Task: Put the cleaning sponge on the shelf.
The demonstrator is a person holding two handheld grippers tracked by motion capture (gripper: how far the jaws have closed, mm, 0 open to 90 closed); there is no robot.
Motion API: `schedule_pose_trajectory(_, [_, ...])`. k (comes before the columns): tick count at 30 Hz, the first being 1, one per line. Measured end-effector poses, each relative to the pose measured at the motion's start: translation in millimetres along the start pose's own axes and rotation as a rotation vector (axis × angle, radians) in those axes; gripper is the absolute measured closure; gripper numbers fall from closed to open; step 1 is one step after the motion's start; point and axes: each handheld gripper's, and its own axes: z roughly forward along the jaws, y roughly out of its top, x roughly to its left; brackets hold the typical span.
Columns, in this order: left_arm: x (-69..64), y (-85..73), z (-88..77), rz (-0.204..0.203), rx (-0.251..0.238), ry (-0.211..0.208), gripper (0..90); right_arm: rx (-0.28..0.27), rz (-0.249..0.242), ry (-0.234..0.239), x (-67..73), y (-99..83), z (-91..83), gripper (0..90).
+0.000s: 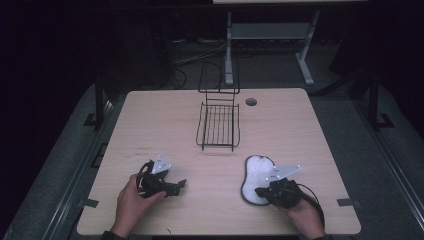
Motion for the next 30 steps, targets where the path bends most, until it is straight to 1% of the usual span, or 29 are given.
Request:
schedule_pose_trajectory(2, [0.0, 0.0, 0.0, 0.0, 0.0, 0.0, 12.5, 0.002, -0.001, -0.011, -3.5, -3.5, -3.5, 89.9])
schedule_pose_trajectory(15, [0.0, 0.0, 0.0, 0.0, 0.0, 0.0, 12.5, -0.003, 0.09, -0.087, -29.4, -24.1, -26.4, 89.9])
schedule_pose_trajectory(22, [0.0, 0.0, 0.0, 0.0, 0.0, 0.0, 12.5, -0.006, 0.127, -0.132, -44.4, -33.6, -37.1, 89.9])
schedule_pose_trajectory(23, [0.0, 0.0, 0.0, 0.0, 0.0, 0.0, 12.5, -0.006, 0.127, -0.132, -44.4, -33.6, -37.1, 89.9])
schedule_pose_trajectory(24, [0.0, 0.0, 0.0, 0.001, 0.0, 0.0, 12.5, -0.01, 0.143, -0.144, -49.0, -36.5, -39.8, 89.9])
schedule_pose_trajectory(28, [0.0, 0.0, 0.0, 0.0, 0.0, 0.0, 12.5, -0.011, 0.165, -0.177, -59.1, -42.9, -47.3, 89.9])
schedule_pose_trajectory(30, [0.0, 0.0, 0.0, 0.0, 0.0, 0.0, 12.5, -0.014, 0.181, -0.181, -62.4, -44.8, -49.5, 89.8])
